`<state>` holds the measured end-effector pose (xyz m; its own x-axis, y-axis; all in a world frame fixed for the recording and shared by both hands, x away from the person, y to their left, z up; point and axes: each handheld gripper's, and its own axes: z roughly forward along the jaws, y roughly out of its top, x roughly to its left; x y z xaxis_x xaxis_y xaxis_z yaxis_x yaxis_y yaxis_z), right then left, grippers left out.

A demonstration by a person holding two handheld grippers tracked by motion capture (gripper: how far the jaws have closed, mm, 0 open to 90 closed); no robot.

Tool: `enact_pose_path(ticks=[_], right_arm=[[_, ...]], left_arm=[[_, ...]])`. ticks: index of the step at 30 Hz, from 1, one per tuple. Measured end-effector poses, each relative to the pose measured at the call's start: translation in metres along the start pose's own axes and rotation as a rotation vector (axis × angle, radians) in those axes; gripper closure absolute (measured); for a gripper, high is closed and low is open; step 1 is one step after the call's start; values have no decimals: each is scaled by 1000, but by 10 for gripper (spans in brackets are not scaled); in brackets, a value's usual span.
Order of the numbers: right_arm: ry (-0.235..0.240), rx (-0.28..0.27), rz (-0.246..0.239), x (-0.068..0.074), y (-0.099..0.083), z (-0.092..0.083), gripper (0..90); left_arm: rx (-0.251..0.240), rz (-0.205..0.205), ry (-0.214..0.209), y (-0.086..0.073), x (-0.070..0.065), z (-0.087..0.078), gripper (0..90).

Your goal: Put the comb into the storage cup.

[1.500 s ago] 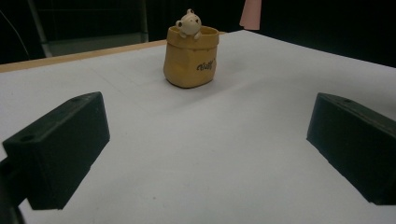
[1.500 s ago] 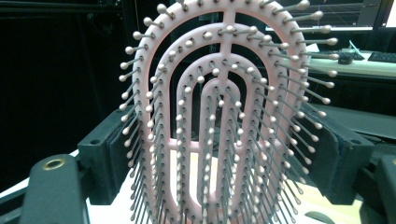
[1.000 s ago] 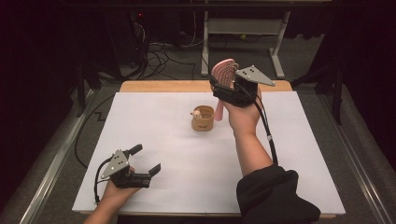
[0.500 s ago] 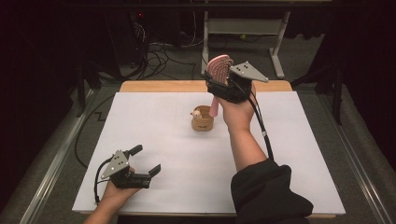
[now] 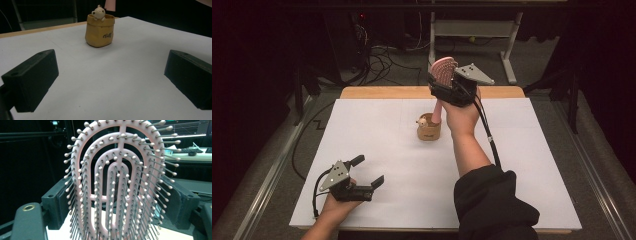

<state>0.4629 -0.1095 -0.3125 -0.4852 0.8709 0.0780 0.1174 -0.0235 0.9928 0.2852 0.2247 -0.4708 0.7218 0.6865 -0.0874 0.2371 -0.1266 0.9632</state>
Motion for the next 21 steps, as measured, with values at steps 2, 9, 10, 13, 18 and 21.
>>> enact_pose_path(ticks=[2,9,10,13,18,21], right_arm=[[2,0,0,0,0,1,202],[0,7,1,2,-2,8,202],[-2,9,5,2,-4,9,202],[0,11,19,2,-6,12,202],[-3,28,18,3,-10,16,201],[-7,41,15,3,-14,19,202]], left_arm=[[0,2,0,0,0,0,0],[-3,1,2,0,0,0,0],[-4,-1,2,0,0,0,0],[4,4,0,0,-1,0,0],[5,3,1,0,0,0,0],[1,-6,2,-1,0,0,0]])
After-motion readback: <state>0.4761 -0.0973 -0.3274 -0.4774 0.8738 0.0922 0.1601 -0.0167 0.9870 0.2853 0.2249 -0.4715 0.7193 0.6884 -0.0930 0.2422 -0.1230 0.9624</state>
